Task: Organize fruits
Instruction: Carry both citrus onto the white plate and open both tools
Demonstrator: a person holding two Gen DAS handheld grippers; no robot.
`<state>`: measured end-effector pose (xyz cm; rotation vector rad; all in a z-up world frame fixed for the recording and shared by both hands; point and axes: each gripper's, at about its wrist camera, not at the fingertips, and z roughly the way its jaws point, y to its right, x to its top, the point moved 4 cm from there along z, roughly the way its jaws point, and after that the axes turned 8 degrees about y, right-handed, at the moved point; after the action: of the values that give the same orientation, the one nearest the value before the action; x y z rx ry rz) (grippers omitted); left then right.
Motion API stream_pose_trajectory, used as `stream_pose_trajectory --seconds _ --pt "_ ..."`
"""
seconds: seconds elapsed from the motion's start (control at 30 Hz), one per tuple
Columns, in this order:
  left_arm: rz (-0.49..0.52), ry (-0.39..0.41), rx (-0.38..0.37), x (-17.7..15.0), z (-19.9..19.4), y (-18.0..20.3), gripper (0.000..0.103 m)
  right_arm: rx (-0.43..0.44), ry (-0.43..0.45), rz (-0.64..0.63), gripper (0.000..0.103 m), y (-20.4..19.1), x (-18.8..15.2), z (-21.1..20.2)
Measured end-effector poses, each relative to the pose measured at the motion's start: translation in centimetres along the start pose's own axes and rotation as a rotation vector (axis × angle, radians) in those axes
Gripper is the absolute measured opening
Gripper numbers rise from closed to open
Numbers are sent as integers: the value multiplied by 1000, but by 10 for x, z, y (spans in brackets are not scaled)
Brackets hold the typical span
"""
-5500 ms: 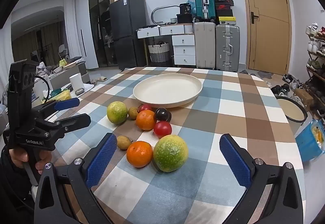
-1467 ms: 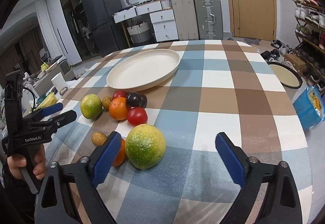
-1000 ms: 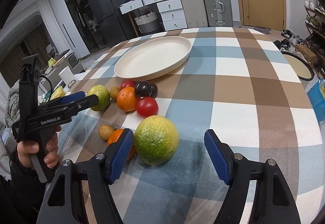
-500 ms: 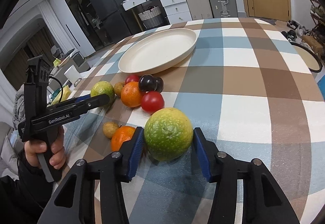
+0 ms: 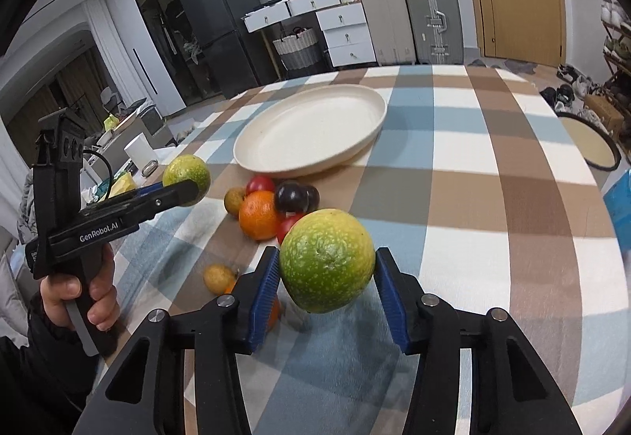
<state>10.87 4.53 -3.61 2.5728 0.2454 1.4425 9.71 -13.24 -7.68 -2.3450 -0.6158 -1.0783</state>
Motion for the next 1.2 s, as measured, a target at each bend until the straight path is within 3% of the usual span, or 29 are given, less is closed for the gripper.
stream_pose_trajectory --seconds 0.37,1.2 --pt "19 39 10 22 3 -1 46 7 74 -37 49 -3 38 9" --pt "60 39 43 48 61 -8 46 35 86 -72 49 -5 77 68"
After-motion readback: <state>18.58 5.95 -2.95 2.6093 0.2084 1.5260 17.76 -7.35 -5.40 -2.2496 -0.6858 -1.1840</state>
